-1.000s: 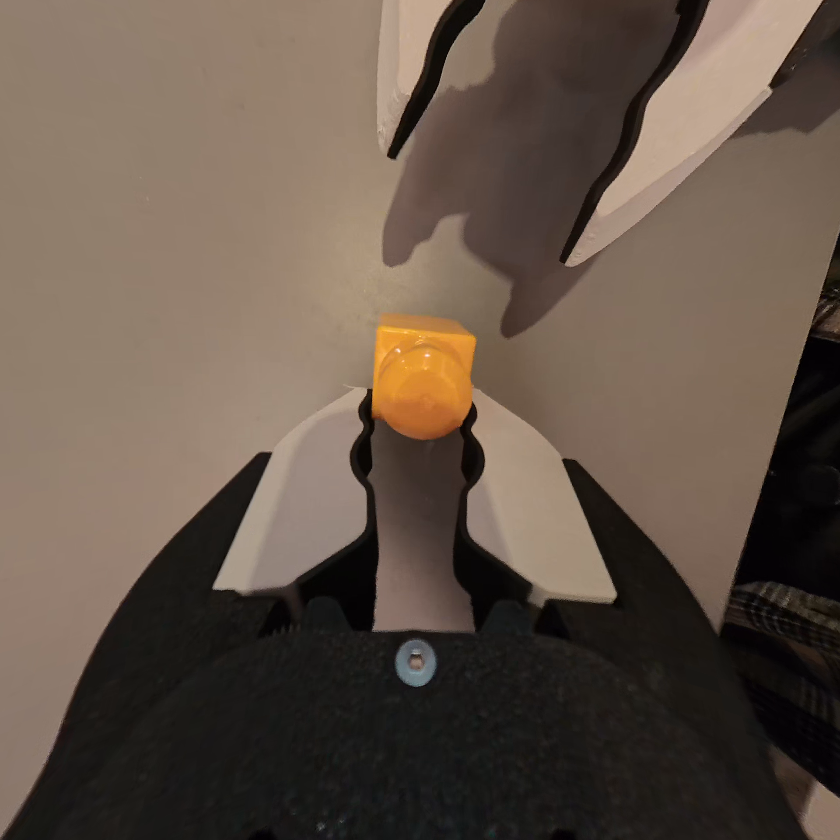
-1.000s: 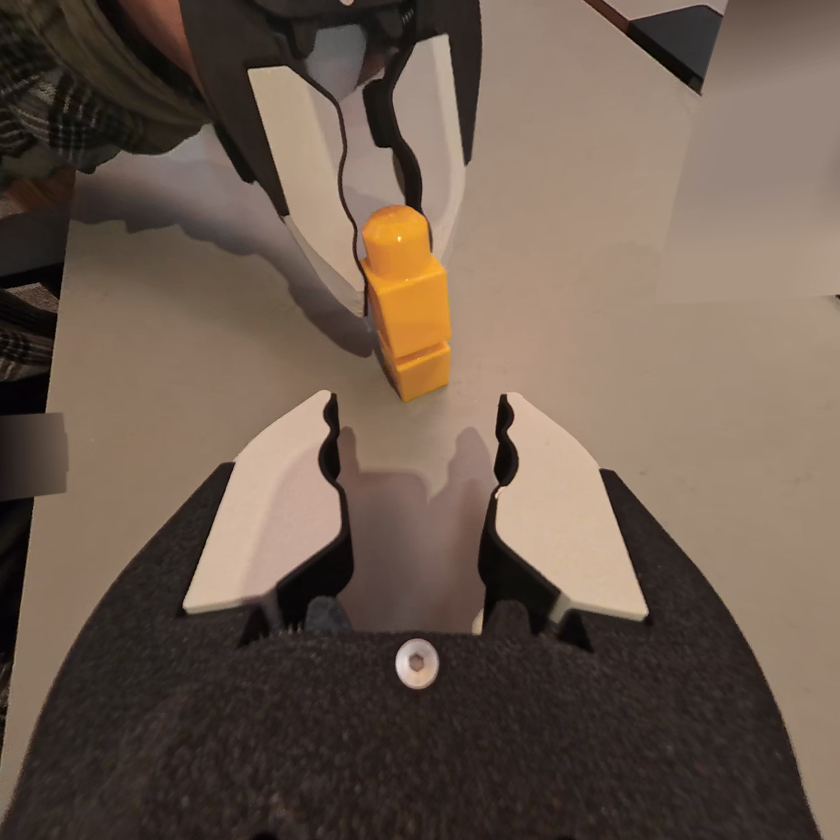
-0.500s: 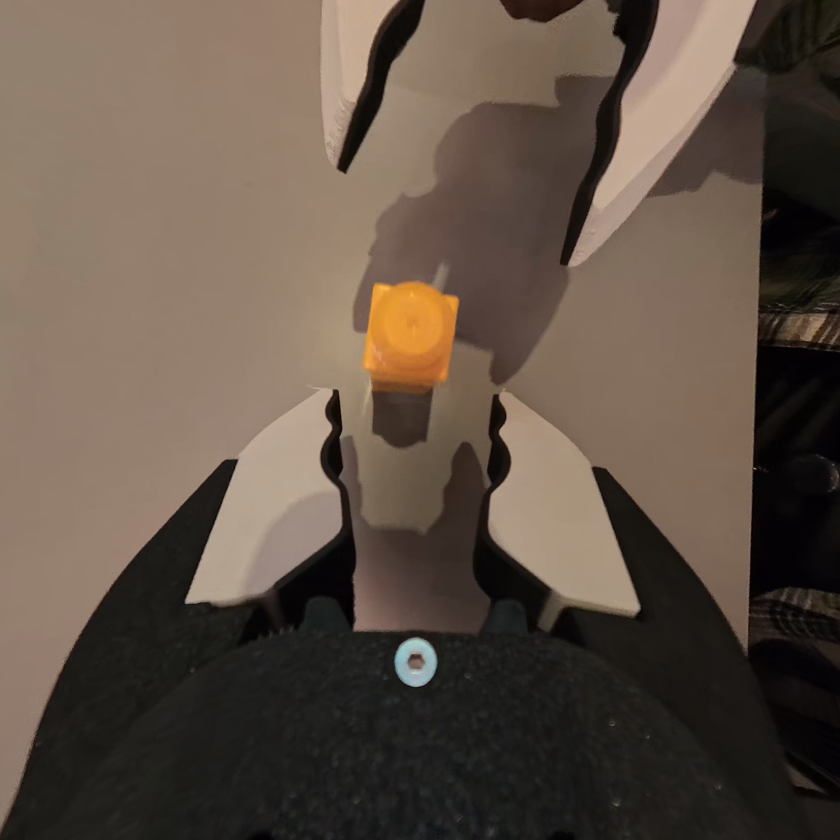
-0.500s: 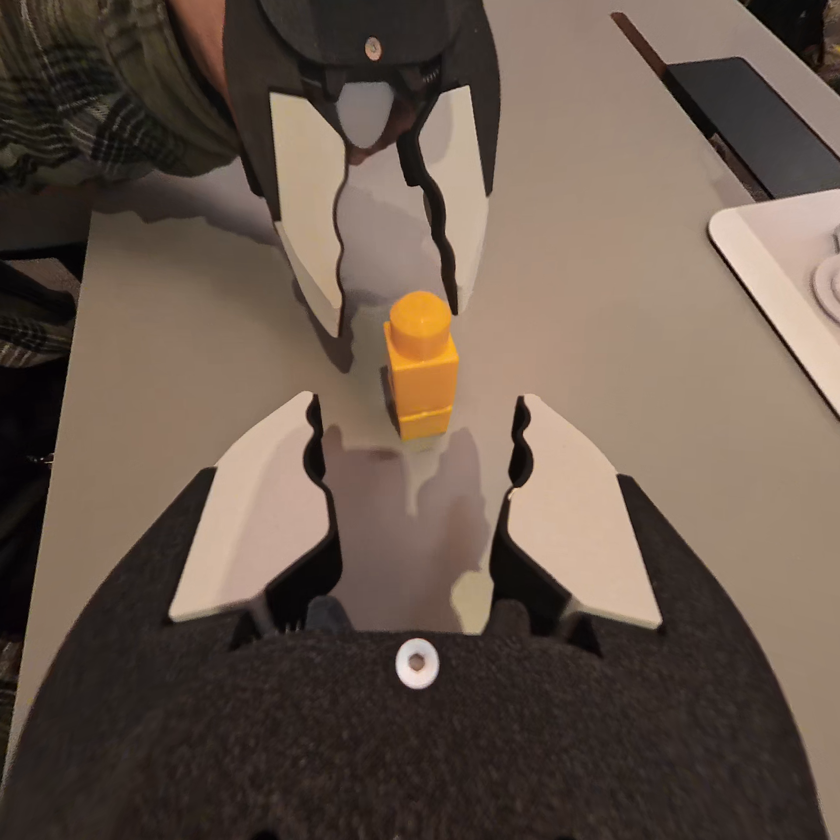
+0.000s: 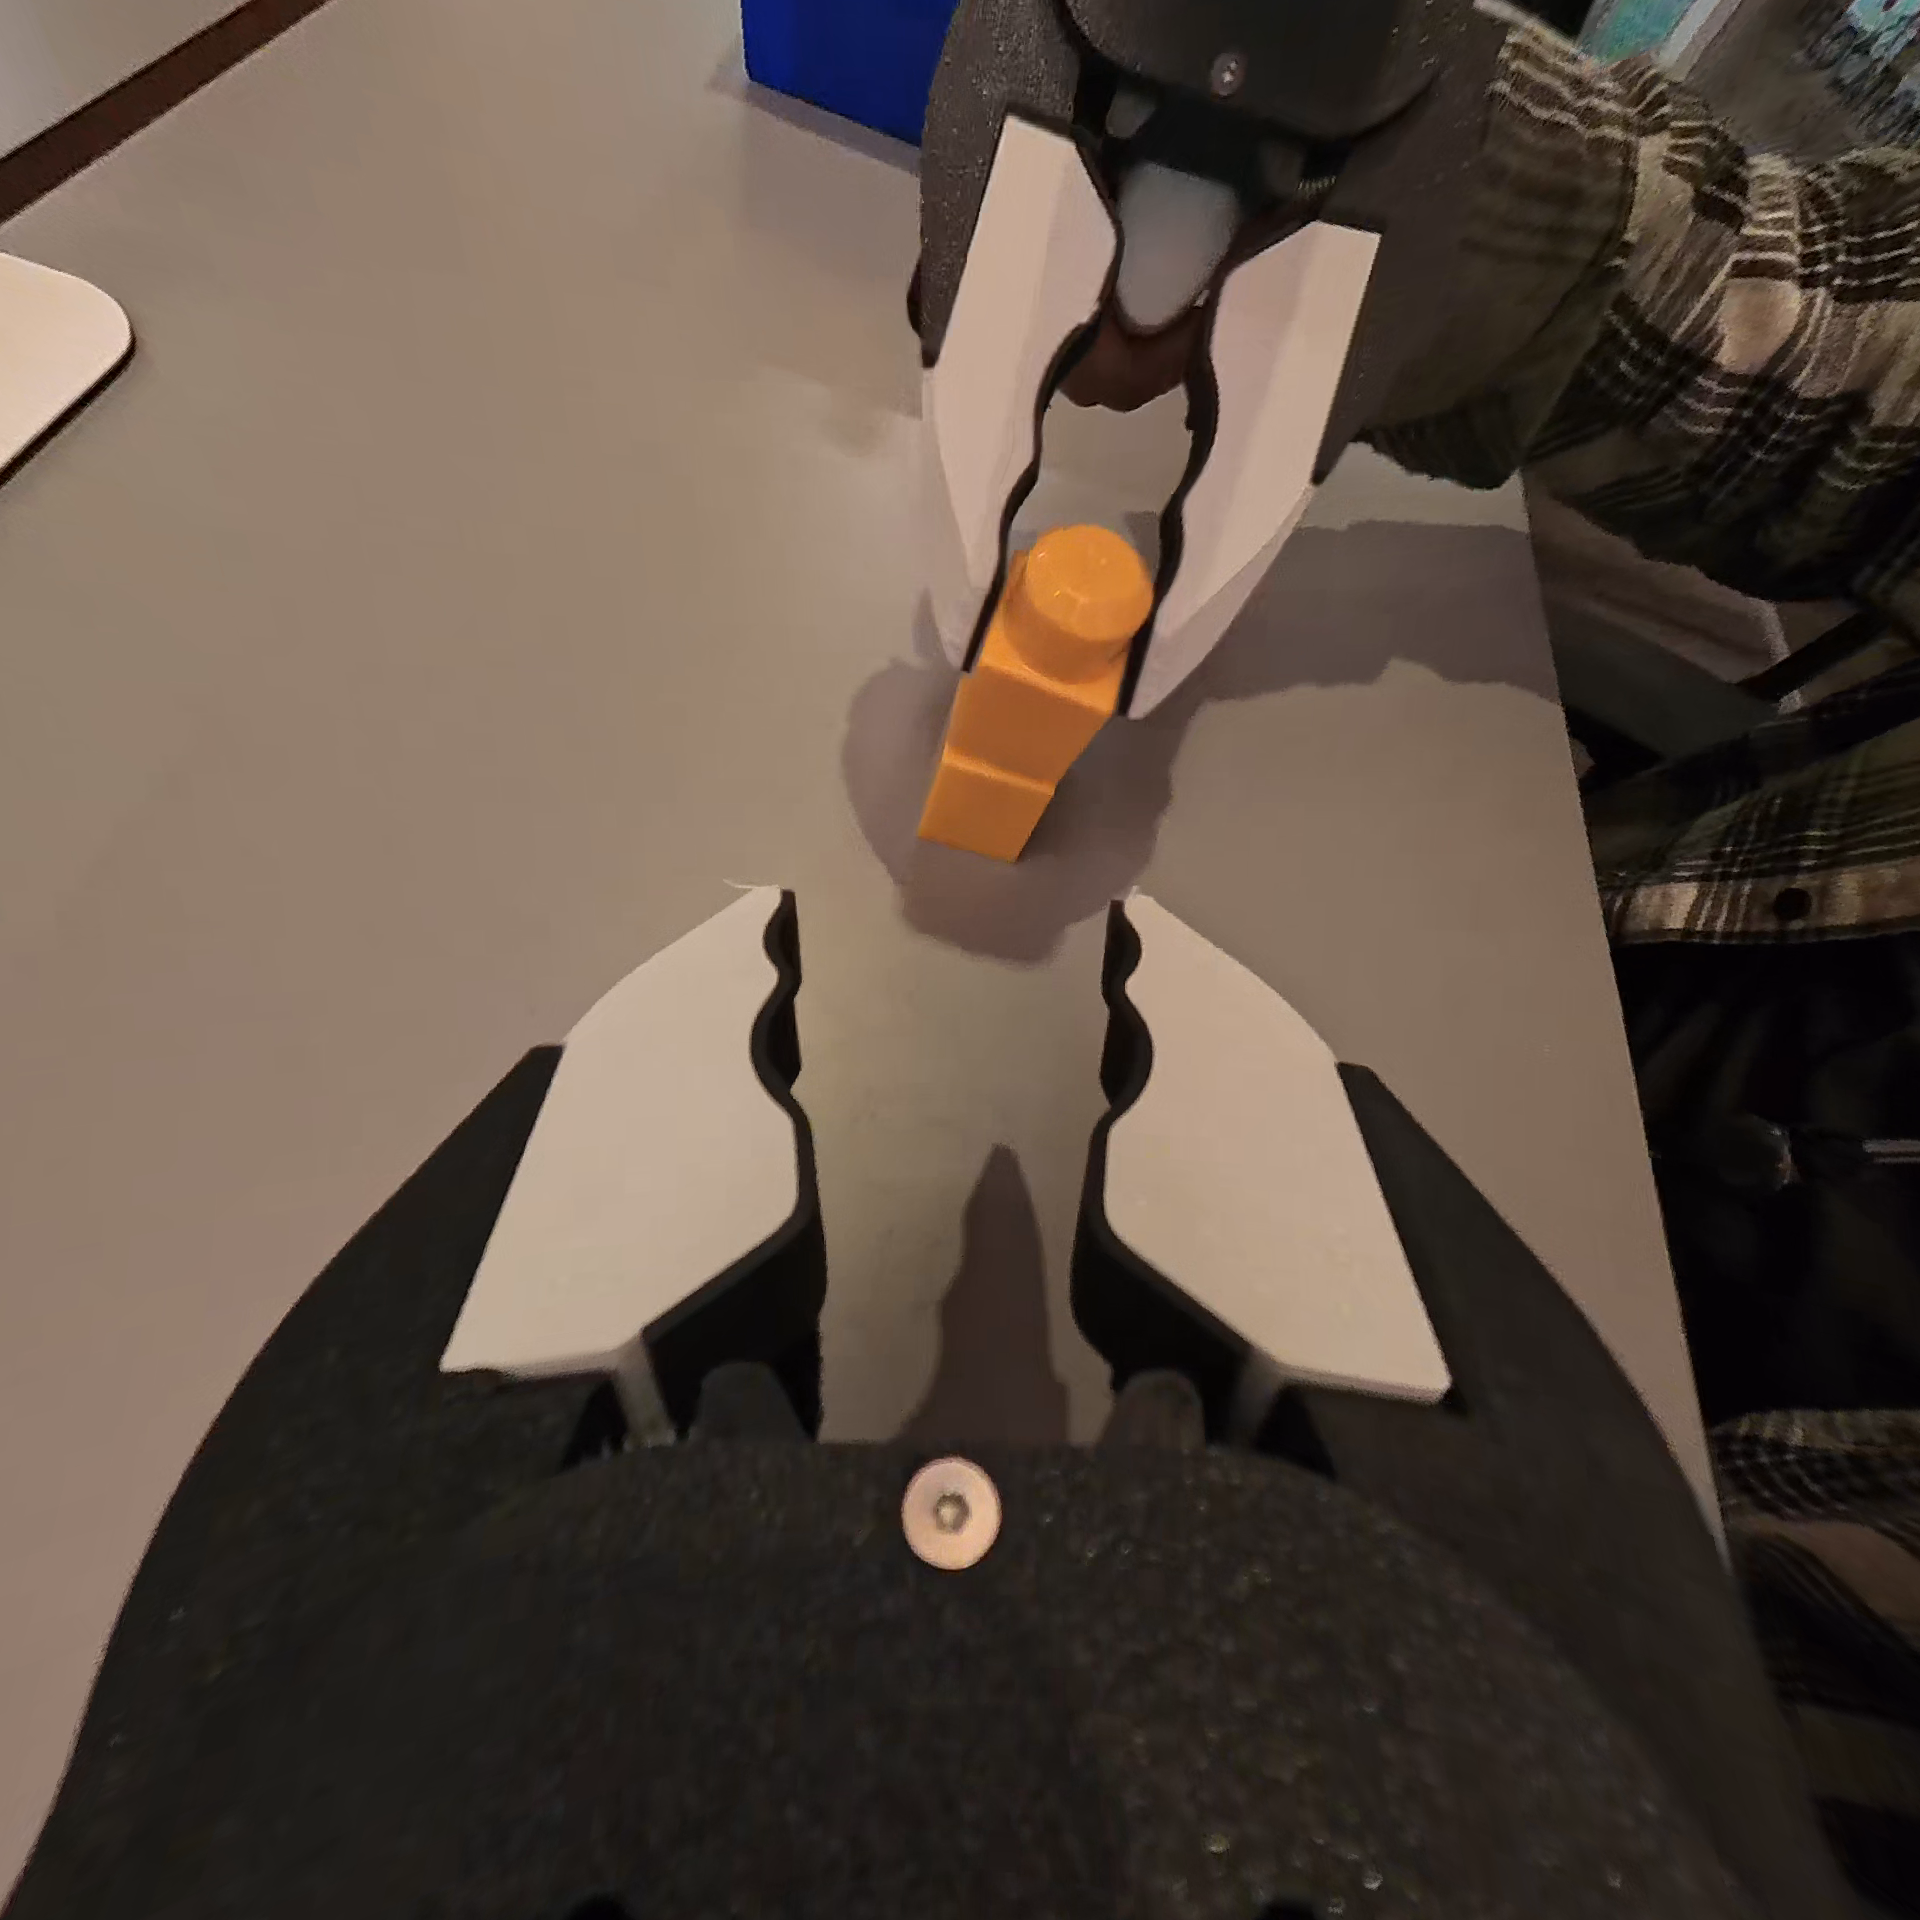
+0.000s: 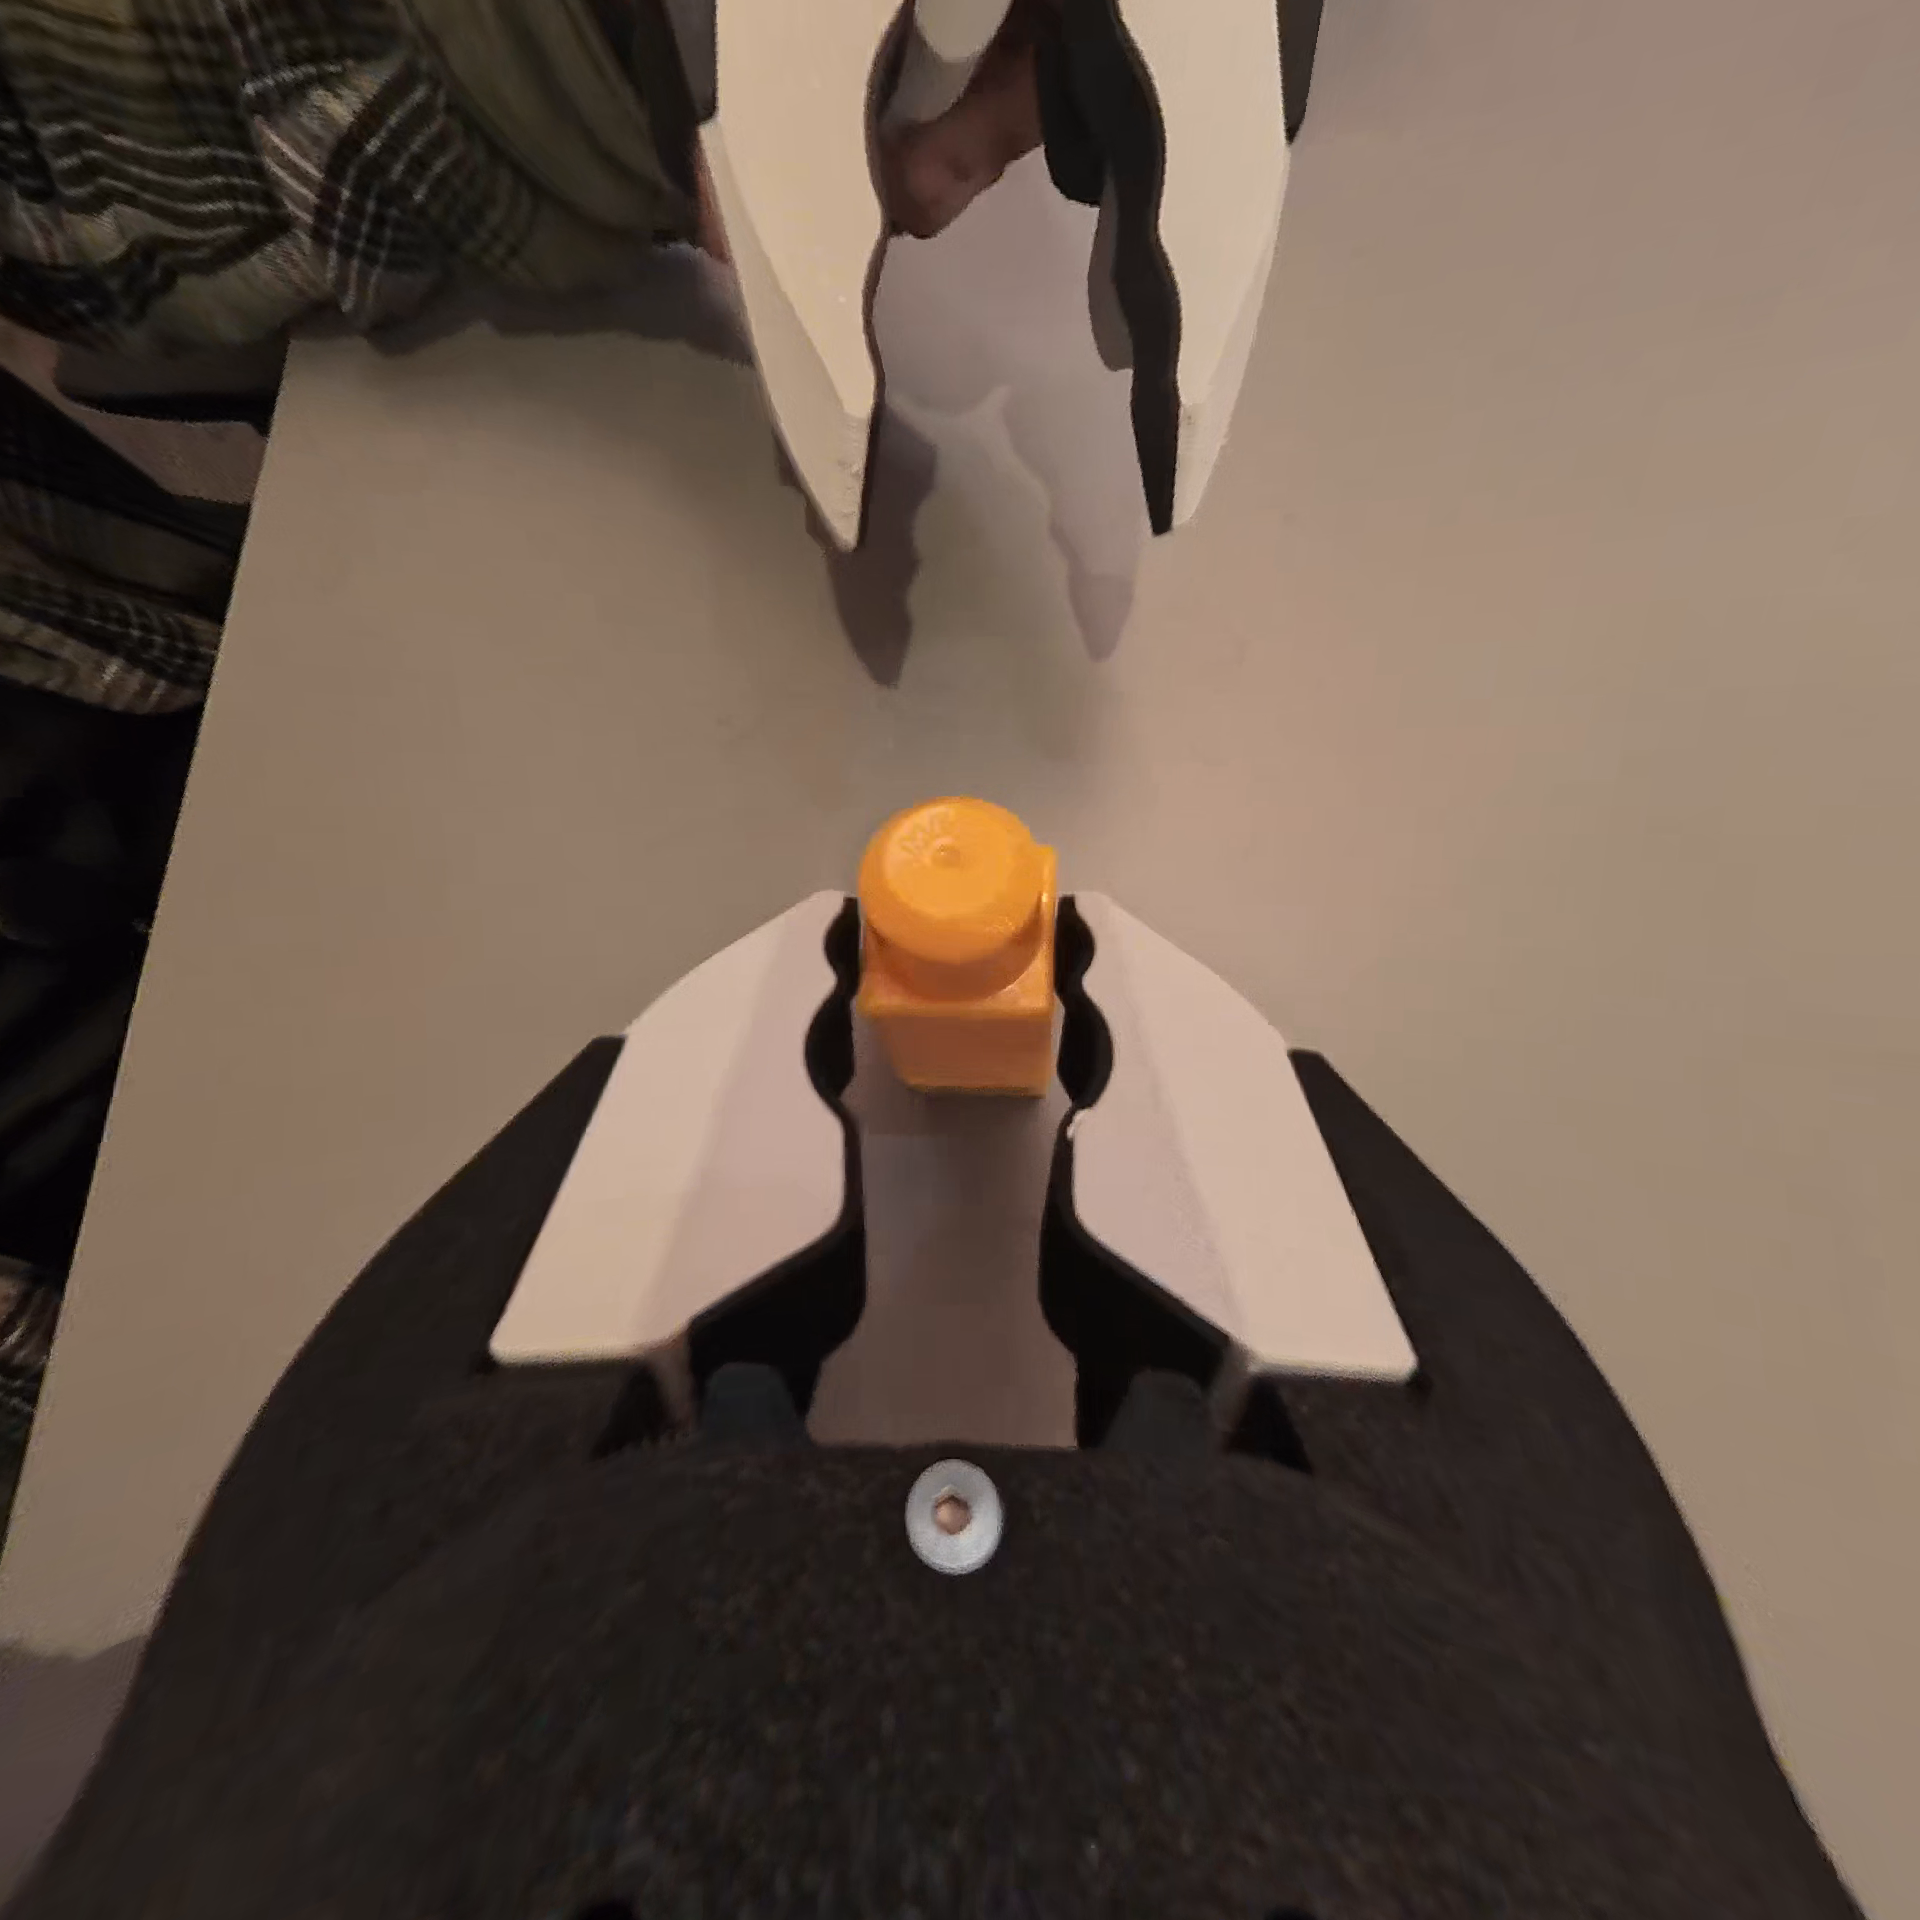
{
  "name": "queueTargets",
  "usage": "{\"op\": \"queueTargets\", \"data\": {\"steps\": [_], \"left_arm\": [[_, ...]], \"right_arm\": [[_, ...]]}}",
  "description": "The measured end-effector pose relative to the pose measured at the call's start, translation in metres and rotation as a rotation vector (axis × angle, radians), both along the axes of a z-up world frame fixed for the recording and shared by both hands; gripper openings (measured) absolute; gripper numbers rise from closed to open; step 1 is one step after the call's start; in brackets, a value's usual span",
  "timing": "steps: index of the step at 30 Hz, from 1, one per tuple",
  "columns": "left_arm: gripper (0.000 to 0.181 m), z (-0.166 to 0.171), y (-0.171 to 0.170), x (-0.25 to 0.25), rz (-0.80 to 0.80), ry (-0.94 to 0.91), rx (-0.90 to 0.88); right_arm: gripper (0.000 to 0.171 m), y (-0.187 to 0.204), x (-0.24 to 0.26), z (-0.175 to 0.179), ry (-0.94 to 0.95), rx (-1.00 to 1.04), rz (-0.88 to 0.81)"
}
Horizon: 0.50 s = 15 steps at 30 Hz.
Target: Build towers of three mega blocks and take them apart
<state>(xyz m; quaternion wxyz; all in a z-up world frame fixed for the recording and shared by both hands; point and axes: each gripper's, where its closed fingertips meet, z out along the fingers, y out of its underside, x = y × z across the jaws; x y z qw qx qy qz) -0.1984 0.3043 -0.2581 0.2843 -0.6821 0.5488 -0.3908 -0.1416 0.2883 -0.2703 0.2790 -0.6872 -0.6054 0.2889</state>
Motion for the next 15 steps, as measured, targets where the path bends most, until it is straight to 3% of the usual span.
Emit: {"op": "queueTargets", "data": {"steps": [11, 15], "left_arm": [[0.050, -0.0077, -0.0033, 0.0009, -0.027, 0.025, 0.002], [0.048, -0.0102, -0.0030, 0.0012, -0.030, 0.028, -0.010]], "right_arm": [[0.035, -0.0015, 0.0070, -0.0027, 0.179, 0.017, 0.034], [0.035, -0.0018, 0.0070, -0.0036, 0.166, 0.026, 0.030]]}}
